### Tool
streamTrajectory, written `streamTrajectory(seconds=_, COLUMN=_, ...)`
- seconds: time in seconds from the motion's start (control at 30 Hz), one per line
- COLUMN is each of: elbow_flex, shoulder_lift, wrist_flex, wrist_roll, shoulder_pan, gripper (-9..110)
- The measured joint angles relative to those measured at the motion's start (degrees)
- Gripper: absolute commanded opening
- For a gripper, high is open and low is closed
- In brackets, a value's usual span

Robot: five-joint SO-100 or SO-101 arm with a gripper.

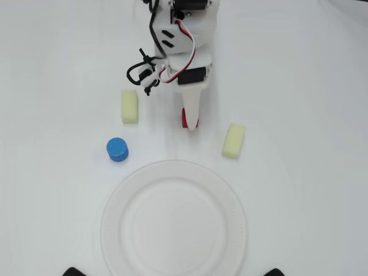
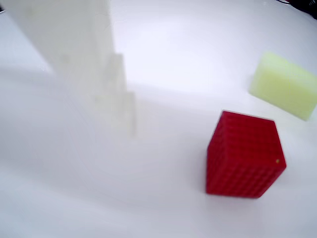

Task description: Grasp a red block and put it in the dish.

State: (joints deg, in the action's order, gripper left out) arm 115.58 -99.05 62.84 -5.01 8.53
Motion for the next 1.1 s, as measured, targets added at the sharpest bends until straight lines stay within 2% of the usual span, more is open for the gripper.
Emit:
streamTrajectory(seconds=0.5, elbow_flex=1.58, shoulder_lift=6.77, wrist_flex=-8.53, wrist_roll=-0.09, shoulder_pan=1.49, gripper=28)
streamTrajectory(seconds=0.6, elbow_flex=1.58, shoulder_lift=7.12, wrist_flex=-8.88, wrist_roll=-0.26, shoulder_pan=1.49, gripper=21)
streamTrajectory(seconds=0.77, elbow_flex=1.49, shoulder_lift=7.56, wrist_flex=-8.88, wrist_roll=-0.62, shoulder_pan=1.49, gripper=0)
streamTrajectory(seconds=0.97, elbow_flex=1.32, shoulder_lift=6.77, wrist_flex=-8.88, wrist_roll=-1.85, shoulder_pan=1.49, gripper=0)
streamTrajectory(seconds=1.1, elbow_flex=4.31, shoulder_lift=-2.81, wrist_flex=-8.88, wrist_roll=-3.87, shoulder_pan=0.09, gripper=0)
